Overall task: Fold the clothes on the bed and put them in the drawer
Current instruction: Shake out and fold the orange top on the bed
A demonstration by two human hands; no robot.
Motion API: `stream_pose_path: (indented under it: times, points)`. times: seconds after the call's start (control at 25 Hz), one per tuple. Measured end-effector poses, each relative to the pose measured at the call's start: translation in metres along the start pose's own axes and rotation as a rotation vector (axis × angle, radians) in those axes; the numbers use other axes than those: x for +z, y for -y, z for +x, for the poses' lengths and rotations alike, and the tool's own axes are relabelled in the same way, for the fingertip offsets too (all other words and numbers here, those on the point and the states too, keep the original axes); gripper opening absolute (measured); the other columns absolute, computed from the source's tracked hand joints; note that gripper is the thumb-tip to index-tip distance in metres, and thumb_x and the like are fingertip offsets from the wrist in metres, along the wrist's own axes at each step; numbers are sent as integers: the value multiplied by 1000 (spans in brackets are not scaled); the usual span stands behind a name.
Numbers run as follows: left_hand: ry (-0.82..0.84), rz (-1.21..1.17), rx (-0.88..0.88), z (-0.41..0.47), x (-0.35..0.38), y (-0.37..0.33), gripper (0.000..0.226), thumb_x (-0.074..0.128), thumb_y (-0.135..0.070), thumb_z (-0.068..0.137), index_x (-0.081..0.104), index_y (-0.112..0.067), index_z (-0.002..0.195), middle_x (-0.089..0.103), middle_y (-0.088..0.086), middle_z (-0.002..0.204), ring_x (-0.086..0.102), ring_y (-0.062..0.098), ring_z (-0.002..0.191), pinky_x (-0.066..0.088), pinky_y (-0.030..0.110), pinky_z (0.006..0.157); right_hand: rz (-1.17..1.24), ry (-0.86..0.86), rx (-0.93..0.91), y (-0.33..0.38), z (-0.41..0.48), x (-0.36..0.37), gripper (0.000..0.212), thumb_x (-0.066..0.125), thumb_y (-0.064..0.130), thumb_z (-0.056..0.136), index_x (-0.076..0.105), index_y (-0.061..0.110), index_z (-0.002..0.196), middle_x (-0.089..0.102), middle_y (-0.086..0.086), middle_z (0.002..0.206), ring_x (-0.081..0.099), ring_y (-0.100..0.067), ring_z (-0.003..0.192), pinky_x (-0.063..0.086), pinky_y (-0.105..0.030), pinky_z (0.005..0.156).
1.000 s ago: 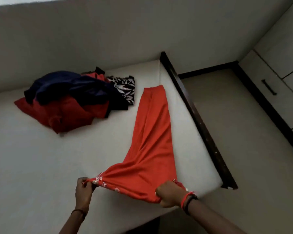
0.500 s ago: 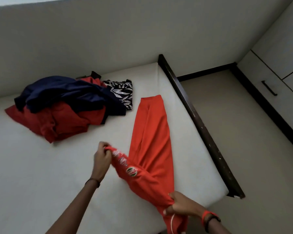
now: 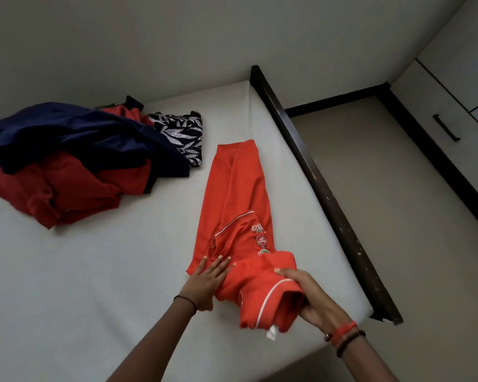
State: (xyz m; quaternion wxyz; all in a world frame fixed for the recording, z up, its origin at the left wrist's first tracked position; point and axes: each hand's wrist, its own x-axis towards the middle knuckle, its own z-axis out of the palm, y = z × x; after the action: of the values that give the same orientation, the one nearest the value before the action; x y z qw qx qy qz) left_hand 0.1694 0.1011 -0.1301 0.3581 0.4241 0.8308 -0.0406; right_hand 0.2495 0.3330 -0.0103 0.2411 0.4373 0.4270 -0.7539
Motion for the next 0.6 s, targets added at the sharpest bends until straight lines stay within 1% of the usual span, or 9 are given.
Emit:
stream_pose_path:
  times: [0.04,0.08,0.12,0.2,0.28,0.36,0.44,0.52,0.6]
  points:
    - [-35,52,16,2,7,1,126,87,-48,26,46,-13,140,41,5,149,42,23,136,35,56,107,73,0,12,6,-1,4,22,63,12,84,69,1,102,73,-14,96,69,-23,81,55,-33,76]
    - [-108,63,39,6,13,2,121,84,-56,23,54,-16,133,51,1,142,50,19,129,43,55,101,121,7,15,10,-1,7,22,62,12,84,70,1,101,72,-15,94,69,-23,80,55,-33,76]
    - [-144,20,39,6,17,1,107,80,-58,35,54,-20,132,56,-3,137,54,15,125,43,53,101,157,12,15,12,-2,9,23,61,12,84,70,0,102,72,-15,93,69,-23,79,56,-33,74]
    - [-154,-84,46,-3,10,-4,69,56,-45,67,45,-24,132,61,-9,129,58,8,119,40,52,102,207,7,8,11,-9,9,27,60,13,83,68,-3,104,71,-17,93,68,-25,80,56,-35,75]
    - [-175,-155,29,-9,11,-6,62,43,-29,77,41,-18,137,57,-6,134,53,8,125,42,50,104,260,-3,-1,6,-21,8,30,59,14,80,68,-4,102,69,-21,97,66,-29,83,56,-38,76]
    - [-7,-321,9,-27,2,-16,56,44,-23,85,42,-13,140,48,5,143,45,19,132,30,41,113,297,1,-2,3,-38,7,28,64,16,72,70,-3,91,67,-24,97,66,-32,82,57,-41,72]
    - [107,-492,-1,-43,-9,-25,37,47,-26,88,57,-11,120,60,14,127,56,30,116,41,31,93,353,29,-4,6,-48,7,33,82,17,51,72,-2,76,68,-25,91,68,-34,73,57,-43,63]
    - [235,-641,15,-58,-21,-30,23,53,-28,88,62,-12,102,66,10,104,60,25,95,39,26,74,421,72,46,16,-53,9,58,93,13,27,72,-10,76,69,-29,85,70,-36,66,58,-45,51]
    - [290,-799,14,-66,-29,-24,15,56,-36,79,59,-21,80,57,-5,79,52,7,73,38,21,66,472,116,77,35,-46,15,57,87,9,46,65,-19,89,67,-35,83,70,-39,61,54,-39,38]
